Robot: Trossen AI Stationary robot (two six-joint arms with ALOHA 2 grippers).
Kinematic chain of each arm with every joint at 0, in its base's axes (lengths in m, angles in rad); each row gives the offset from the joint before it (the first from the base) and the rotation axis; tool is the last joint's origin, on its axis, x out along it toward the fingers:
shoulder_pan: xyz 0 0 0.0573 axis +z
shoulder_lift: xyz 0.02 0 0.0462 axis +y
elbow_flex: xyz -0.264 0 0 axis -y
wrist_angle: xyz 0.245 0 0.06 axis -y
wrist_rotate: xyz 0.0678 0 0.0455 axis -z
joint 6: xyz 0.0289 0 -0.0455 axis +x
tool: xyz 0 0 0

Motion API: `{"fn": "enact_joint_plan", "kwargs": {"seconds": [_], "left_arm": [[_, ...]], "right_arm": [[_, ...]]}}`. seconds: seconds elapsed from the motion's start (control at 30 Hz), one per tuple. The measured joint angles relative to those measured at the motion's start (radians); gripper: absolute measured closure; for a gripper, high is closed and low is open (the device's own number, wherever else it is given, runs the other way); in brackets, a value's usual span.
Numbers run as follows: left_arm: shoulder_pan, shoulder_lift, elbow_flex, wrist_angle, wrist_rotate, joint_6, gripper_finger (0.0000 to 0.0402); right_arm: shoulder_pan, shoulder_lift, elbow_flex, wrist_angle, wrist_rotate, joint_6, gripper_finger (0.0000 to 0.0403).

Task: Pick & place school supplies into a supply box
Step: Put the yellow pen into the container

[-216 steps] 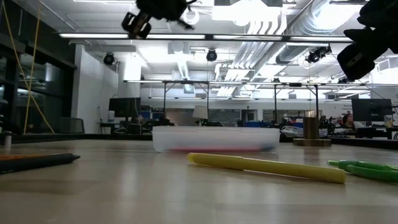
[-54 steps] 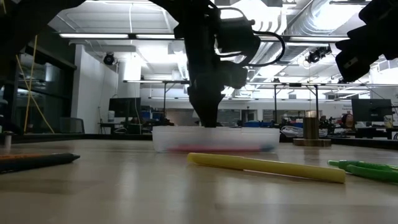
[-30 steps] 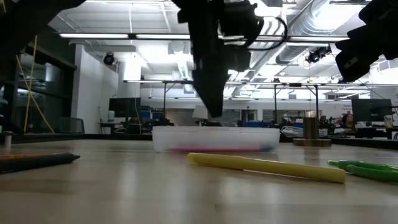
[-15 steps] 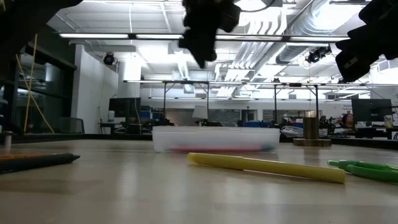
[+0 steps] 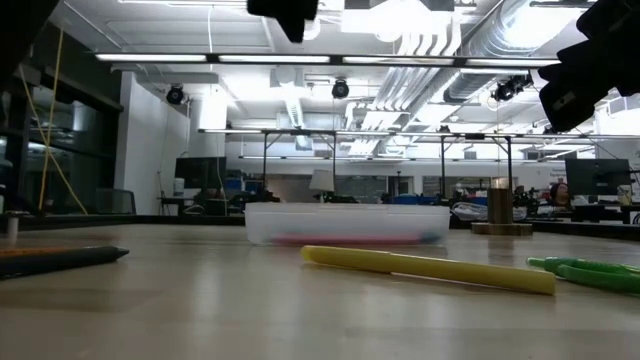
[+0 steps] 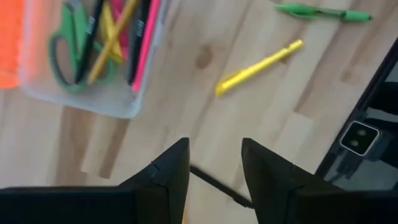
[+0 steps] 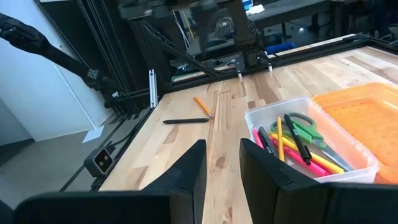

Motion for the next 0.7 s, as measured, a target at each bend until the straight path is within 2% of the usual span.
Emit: {"fn": "enact_joint_plan", "kwargs": {"seconds": [0.23, 0.5, 0.6, 0.7], "left_arm": [[-0.074, -0.005, -0.001, 0.000, -0.045, -0.100, 0.0230], [-0.082, -0.005, -0.001, 0.000, -0.046, -0.184, 0.0227], [-0.081, -0.005, -0.001, 0.000, -0.052, -0.173, 0.0227], [-0.086, -0.005, -0.001, 0.011, -0.085, -0.098, 0.0227]], "right_arm": [[0.000, 0.000, 0.000, 0.002, 0.000, 0.003, 0.0329], [0.000, 0.000, 0.000, 0.003, -0.007, 0.006, 0.0329], [0.000, 0.000, 0.000, 0.003, -0.008, 0.007, 0.0329], [0.000, 0.000, 0.000, 0.003, -0.016, 0.007, 0.0329]]}}
